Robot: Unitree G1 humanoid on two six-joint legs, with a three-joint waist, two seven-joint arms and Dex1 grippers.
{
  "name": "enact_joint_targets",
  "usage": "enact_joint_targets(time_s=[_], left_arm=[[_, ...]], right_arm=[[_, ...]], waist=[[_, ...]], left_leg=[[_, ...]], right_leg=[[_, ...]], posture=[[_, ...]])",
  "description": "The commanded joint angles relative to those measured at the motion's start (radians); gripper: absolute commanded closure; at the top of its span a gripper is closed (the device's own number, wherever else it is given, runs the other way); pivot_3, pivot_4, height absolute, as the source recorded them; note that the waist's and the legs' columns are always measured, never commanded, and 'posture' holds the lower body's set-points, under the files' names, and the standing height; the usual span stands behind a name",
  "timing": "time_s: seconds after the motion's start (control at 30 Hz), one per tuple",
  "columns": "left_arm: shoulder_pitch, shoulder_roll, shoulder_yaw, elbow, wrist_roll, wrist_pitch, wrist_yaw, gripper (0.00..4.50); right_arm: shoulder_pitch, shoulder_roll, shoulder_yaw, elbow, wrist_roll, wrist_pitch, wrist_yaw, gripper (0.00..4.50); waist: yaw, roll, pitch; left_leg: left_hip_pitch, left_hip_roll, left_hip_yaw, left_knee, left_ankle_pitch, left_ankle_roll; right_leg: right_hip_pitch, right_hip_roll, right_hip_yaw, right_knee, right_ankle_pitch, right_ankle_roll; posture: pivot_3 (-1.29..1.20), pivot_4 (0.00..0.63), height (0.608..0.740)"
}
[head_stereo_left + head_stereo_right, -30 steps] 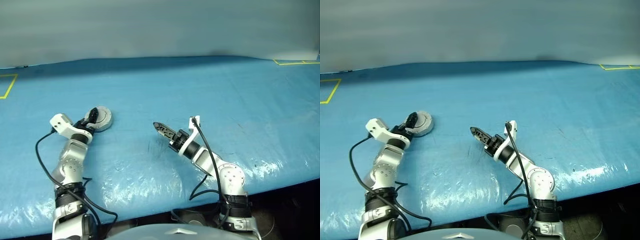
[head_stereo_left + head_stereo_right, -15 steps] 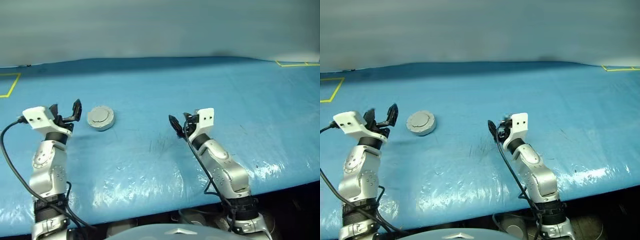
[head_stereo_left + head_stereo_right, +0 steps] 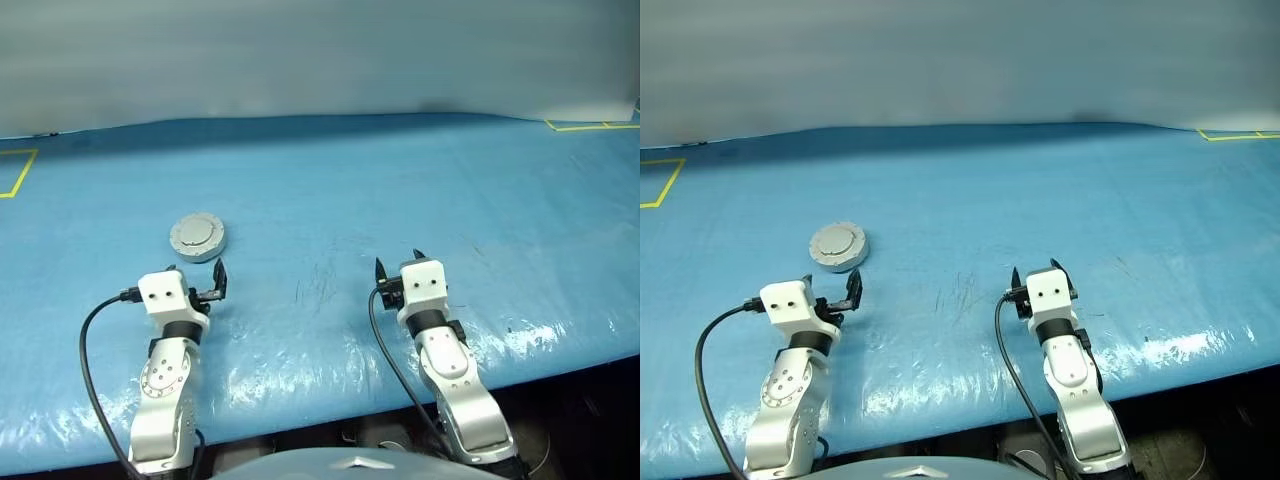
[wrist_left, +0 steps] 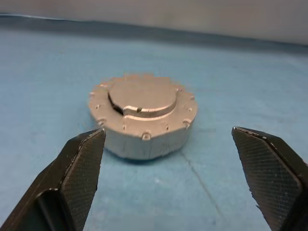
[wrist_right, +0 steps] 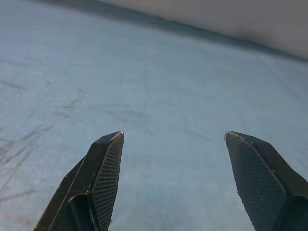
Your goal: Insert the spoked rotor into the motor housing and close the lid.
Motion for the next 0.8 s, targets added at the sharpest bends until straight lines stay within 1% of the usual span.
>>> enact_joint_targets(time_s=[0.03, 0.3, 0.4, 0.57, 0.63, 0.7, 0.8], left_arm=[[-0.006, 0.001, -0.009, -0.064, -0.003, 0.006, -0.008, 0.03], [-0.065, -0.006, -0.052, -0.023, 0.003, -0.027, -0.044, 0.03], [-0.077, -0.006, -0.052, -0.007, 0.011, -0.032, -0.042, 0.03], [-0.077, -0.005, -0.048, 0.011, 0.021, -0.044, -0.039, 0.03], [-0.070, -0.045, -0.027, 0.014, -0.019, -0.019, -0.014, 0.03], [-0.061, -0.051, -0.034, 0.016, -0.020, -0.024, -0.021, 0.03], [-0.062, -0.047, -0.041, 0.019, -0.006, -0.025, -0.027, 0.03]], right_arm=[[-0.014, 0.007, -0.008, -0.036, -0.015, -0.012, 0.013, 0.98], [-0.082, 0.017, -0.014, -0.013, -0.041, -0.018, 0.044, 0.98], [-0.084, 0.013, -0.015, -0.011, -0.043, -0.023, 0.058, 0.98], [-0.079, 0.018, -0.011, -0.013, -0.060, -0.027, 0.063, 0.98], [-0.084, 0.053, -0.035, -0.010, -0.051, 0.028, 0.037, 0.98], [-0.091, 0.077, -0.058, -0.009, -0.028, 0.044, 0.036, 0.98], [-0.100, 0.070, -0.058, -0.009, -0.046, 0.045, 0.051, 0.98]], waist=[[0.000, 0.000, 0.000], [0.001, 0.000, 0.000], [0.001, 0.000, 0.000], [0.000, 0.000, 0.000], [0.000, 0.000, 0.000], [0.000, 0.000, 0.000], [0.000, -0.001, 0.000]], left_leg=[[0.000, 0.000, 0.000, 0.001, 0.000, 0.000], [0.000, -0.001, 0.000, 0.005, 0.003, 0.002], [0.000, -0.002, 0.000, 0.004, 0.002, 0.002], [0.000, -0.002, 0.000, 0.004, 0.002, 0.002], [0.000, -0.002, 0.000, 0.004, 0.003, 0.002], [0.000, -0.001, 0.000, 0.004, 0.003, 0.002], [0.000, -0.001, 0.000, 0.005, 0.003, 0.002]], right_leg=[[0.000, 0.000, 0.000, 0.001, 0.000, 0.000], [0.000, -0.001, 0.003, 0.006, 0.001, -0.001], [-0.001, -0.001, 0.003, 0.007, 0.004, -0.007], [-0.001, -0.001, 0.002, 0.008, 0.004, -0.007], [-0.001, -0.001, 0.002, 0.008, 0.002, -0.005], [-0.001, -0.001, 0.003, 0.008, 0.001, -0.003], [-0.001, -0.001, 0.002, 0.008, 0.001, -0.003]], posture=[[0.00, 0.150, 0.740], [0.00, 0.150, 0.740], [0.00, 0.150, 0.740], [0.00, 0.150, 0.740], [0.00, 0.150, 0.740], [0.00, 0.150, 0.740], [0.00, 0.150, 0.740]])
